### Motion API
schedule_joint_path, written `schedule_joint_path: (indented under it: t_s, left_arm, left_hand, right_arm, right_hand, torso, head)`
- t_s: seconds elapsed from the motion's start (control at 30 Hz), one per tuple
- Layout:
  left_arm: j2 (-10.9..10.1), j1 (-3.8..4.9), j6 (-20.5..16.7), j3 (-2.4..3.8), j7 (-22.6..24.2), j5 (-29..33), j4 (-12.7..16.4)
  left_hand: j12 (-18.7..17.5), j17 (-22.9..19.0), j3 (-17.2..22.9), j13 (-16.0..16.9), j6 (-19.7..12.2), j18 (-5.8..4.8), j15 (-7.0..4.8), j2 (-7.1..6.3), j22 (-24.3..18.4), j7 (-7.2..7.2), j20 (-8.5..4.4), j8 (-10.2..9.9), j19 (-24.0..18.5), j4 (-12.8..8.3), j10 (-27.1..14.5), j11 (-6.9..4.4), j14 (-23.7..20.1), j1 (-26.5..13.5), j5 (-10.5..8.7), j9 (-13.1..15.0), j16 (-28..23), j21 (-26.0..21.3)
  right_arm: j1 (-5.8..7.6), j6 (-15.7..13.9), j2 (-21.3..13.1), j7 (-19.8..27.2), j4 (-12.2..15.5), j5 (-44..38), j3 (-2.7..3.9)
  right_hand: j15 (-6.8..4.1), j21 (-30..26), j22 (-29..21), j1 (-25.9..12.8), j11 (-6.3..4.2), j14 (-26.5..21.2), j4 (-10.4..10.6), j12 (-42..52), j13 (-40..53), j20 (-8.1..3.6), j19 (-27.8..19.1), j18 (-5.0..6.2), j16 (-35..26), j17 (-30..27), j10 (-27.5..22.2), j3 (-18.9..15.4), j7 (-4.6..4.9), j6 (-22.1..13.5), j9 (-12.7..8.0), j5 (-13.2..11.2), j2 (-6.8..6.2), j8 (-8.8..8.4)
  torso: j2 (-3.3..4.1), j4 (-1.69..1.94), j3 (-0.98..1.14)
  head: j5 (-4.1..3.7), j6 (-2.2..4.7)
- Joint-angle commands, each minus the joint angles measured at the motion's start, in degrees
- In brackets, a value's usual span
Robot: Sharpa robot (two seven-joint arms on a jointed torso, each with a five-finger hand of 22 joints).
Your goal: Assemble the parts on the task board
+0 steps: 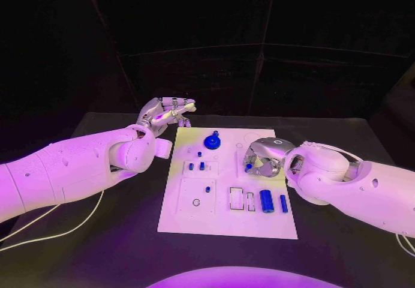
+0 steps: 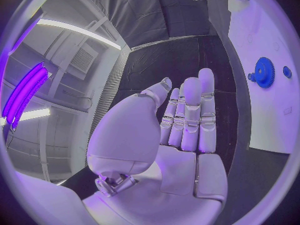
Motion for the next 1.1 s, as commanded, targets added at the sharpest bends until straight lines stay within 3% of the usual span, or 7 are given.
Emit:
schedule_joint_path:
  t_s: [0.03, 0.4, 0.63, 0.77, 0.9, 1.1]
  left_arm:
    - [0.03, 0.11, 0.67, 0.06, 0.22, 0.08, 0.04]
    - [-0.08, 0.11, 0.65, 0.06, 0.2, 0.08, 0.07]
    - [-0.18, 0.11, 0.6, 0.06, 0.18, 0.08, -0.12]
    - [-0.08, 0.11, 0.62, 0.06, 0.18, 0.08, -0.24]
    - [0.04, 0.11, 0.64, 0.06, 0.19, 0.08, -0.3]
    - [0.33, 0.11, 0.71, 0.06, 0.19, 0.08, -0.33]
  left_hand:
    - [0.34, -0.09, -0.24, 0.06, -0.26, 0.82, -0.07, 0.19, -0.05, 0.0, 0.2, 0.24, 0.19, -0.08, -0.39, 0.0, -0.52, 0.15, 0.25, -0.08, -0.36, -0.39]
    - [0.41, -0.11, -0.25, 0.08, -0.26, 0.82, -0.07, 0.28, -0.1, 0.01, 0.2, 0.29, 0.21, -0.11, -0.42, 0.0, -0.54, 0.27, 0.25, -0.07, -0.36, -0.44]
    - [0.41, -0.11, -0.25, 0.08, -0.26, 0.82, -0.07, 0.28, -0.1, 0.01, 0.2, 0.29, 0.21, -0.11, -0.42, 0.0, -0.54, 0.27, 0.25, -0.07, -0.36, -0.44]
    - [0.41, -0.11, -0.25, 0.08, -0.26, 0.82, -0.07, 0.28, -0.1, 0.01, 0.2, 0.29, 0.21, -0.11, -0.42, 0.0, -0.54, 0.27, 0.25, -0.07, -0.36, -0.44]
    - [0.45, -0.1, -0.26, 0.09, -0.27, 0.82, -0.07, 0.3, -0.13, 0.0, 0.2, 0.32, 0.23, -0.15, -0.44, -0.01, -0.54, 0.37, 0.25, -0.07, -0.34, -0.47]
    - [0.45, -0.1, -0.26, 0.09, -0.27, 0.82, -0.07, 0.3, -0.13, 0.0, 0.2, 0.32, 0.23, -0.15, -0.44, -0.01, -0.54, 0.37, 0.25, -0.07, -0.34, -0.47]
  right_arm:
    - [0.09, -0.64, 0.13, 0.02, -0.18, -0.79, 0.03]
    - [0.08, -4.54, -0.7, -0.79, 0.91, -1.43, 0.03]
    - [0.16, -8.65, -3.39, -0.02, 5.21, 1.89, 0.12]
    - [0.4, -10.39, -4.1, 1.1, 8.07, 4.23, 0.67]
    - [0.48, -11.04, -2.82, 1.98, 9.37, 6.33, 0.93]
    - [0.39, -10.47, 2.23, 3.37, 8.42, 7.13, 0.93]
  right_hand:
    - [-0.6, 0.52, 0.58, 0.31, -0.36, 1.21, -0.16, -0.36, 0.15, -0.24, 0.57, 0.0, 0.33, 0.18, 1.2, 0.96, -0.15, 1.09, 0.11, -0.94, 0.8, 0.45]
    - [-0.92, 1.31, 1.75, 0.52, -0.76, 1.34, -0.53, -1.68, 0.18, -0.68, 1.14, -0.22, 0.62, 0.27, 3.02, 3.24, -0.46, 3.06, 0.24, -1.88, 1.16, 0.85]
    - [-0.99, 1.69, 2.31, 0.74, -0.82, 1.36, -1.04, -2.1, 0.19, -0.78, 1.37, -0.32, 0.63, 0.13, 3.48, 3.79, -0.44, 3.33, 0.23, -1.85, 0.69, 0.8]
    - [-0.98, 1.71, 2.34, 0.77, -0.78, 1.38, -1.2, -2.29, 0.18, -0.79, 1.38, -0.33, 0.71, 0.23, 3.51, 3.95, -0.37, 3.32, 0.2, -1.82, 0.51, 0.72]
    - [-0.97, 1.77, 2.41, 0.8, -0.75, 1.39, -1.33, -2.43, 0.17, -0.8, 1.41, -0.34, 0.76, 0.27, 3.56, 4.1, -0.31, 3.32, 0.17, -1.76, 0.4, 0.67]
    - [-0.9, 1.7, 2.26, 0.87, -0.64, 1.34, -1.62, -2.78, 0.16, -0.79, 1.32, -0.32, 0.63, -0.02, 3.62, 4.49, -0.14, 3.25, 0.1, -1.62, 0.19, 0.49]
  torso:
    - [-0.02, -0.03, -0.03]
    - [-0.04, 0.03, -0.01]
    - [-0.22, 0.0, -0.06]
    - [-0.08, 0.05, -0.06]
    - [-0.05, 0.0, -0.06]
    - [0.06, 0.04, -0.07]
  head:
    - [-0.09, -0.04]
    - [0.01, -0.14]
    - [0.07, -0.03]
    - [0.08, 0.21]
    - [0.27, 0.24]
    - [0.84, 0.02]
